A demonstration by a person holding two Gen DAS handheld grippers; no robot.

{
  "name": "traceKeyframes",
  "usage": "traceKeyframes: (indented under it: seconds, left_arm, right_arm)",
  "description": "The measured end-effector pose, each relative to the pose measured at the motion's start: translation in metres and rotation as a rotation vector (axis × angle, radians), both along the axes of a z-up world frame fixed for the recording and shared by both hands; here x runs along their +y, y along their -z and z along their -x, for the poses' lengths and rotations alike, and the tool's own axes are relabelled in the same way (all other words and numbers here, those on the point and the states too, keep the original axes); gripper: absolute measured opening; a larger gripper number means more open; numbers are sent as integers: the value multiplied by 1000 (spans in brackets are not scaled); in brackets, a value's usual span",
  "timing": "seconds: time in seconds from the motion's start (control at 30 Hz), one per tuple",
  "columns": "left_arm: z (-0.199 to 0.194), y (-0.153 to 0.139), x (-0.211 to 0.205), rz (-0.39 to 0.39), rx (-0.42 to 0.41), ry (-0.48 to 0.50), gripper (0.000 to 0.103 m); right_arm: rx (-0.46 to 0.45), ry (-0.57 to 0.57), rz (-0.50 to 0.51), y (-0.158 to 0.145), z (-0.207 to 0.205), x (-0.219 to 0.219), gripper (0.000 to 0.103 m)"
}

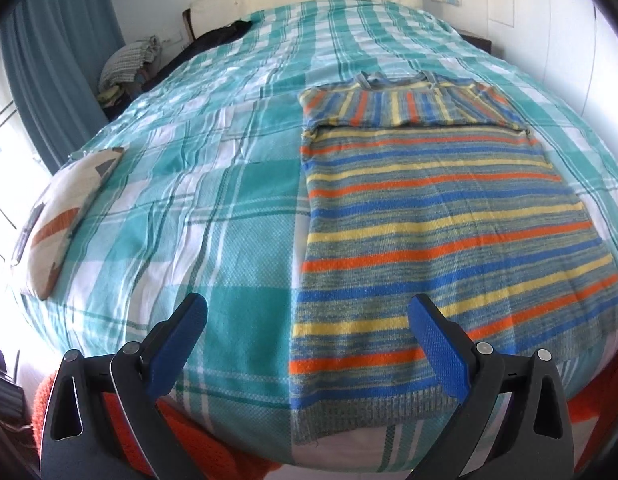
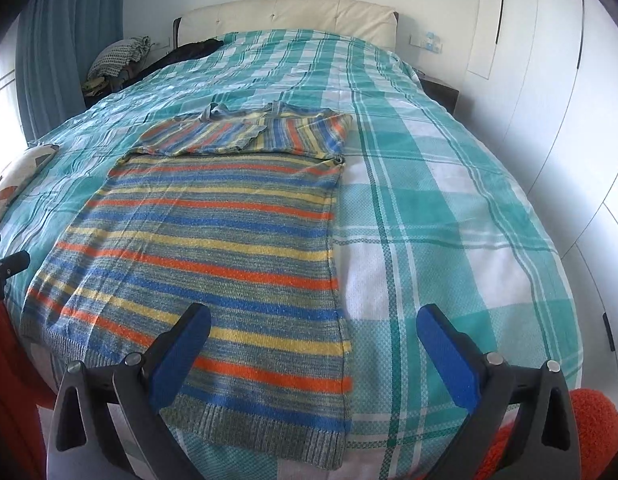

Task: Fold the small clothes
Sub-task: 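Release the sleeve and lift both tools above the sweater, then grasp the sweater hem with the left tool while the right tool grasps the hem too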

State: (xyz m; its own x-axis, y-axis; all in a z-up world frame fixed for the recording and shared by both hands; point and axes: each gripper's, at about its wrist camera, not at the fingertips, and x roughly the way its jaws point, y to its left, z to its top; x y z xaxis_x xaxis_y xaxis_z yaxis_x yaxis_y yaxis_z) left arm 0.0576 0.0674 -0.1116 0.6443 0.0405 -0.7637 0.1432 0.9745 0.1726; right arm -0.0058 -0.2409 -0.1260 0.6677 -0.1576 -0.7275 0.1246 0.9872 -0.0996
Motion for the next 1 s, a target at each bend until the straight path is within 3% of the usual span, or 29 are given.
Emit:
traceKeyframes:
  seconds: [0.7, 0.77, 0.9, 1.0]
  left_arm:
    - [-2, 7, -2, -75, -2, 14, 101]
    - [-6, 12, 3, -66, 38, 8, 101]
    - [-19, 34, 33, 42, 202, -53, 101]
    - [-22, 51, 42, 87, 295, -57, 101]
  right_arm:
    - [20, 8, -5, 5, -1, -1, 101]
    - [17, 8, -21, 2, 0, -4, 101]
    - [-32, 95, -121, -15, 9, -34, 101]
    - [29, 131, -326, -5, 15, -64, 98]
